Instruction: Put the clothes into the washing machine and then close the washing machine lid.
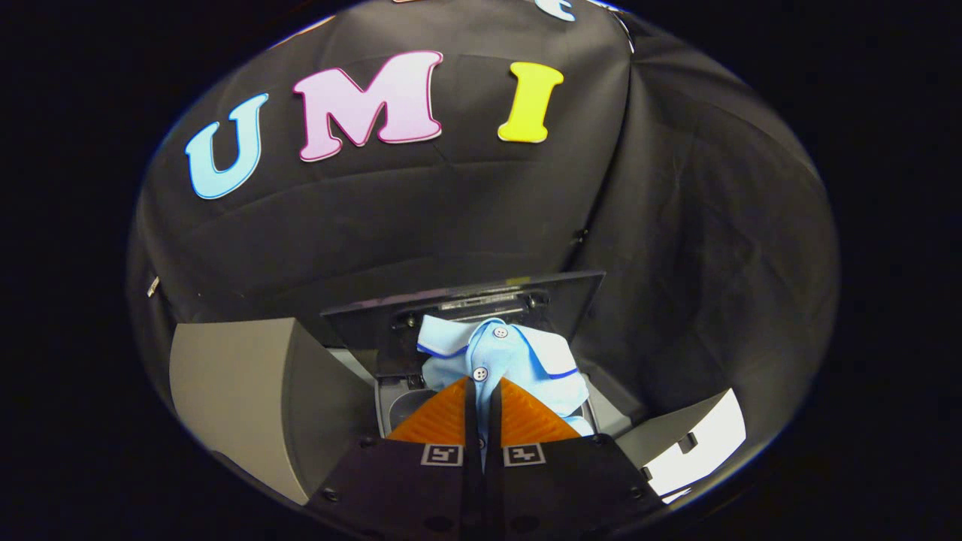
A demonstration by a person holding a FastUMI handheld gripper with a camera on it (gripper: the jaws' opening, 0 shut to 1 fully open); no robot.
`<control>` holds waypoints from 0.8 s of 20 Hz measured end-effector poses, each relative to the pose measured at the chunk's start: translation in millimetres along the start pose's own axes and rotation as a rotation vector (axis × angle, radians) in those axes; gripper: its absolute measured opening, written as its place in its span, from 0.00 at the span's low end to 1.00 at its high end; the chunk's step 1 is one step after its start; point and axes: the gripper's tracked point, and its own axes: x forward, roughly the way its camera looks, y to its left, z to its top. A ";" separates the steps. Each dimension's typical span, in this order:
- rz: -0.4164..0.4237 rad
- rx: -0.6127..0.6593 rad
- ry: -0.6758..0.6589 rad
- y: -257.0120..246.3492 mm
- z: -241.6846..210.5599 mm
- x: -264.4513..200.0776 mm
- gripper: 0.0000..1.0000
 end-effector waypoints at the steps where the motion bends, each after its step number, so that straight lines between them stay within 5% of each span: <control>1: 0.003 0.000 0.018 -3.1 -8.7 12.7 0.05; 16: 0.084 -0.127 0.220 -8.4 -160.7 162.3 0.05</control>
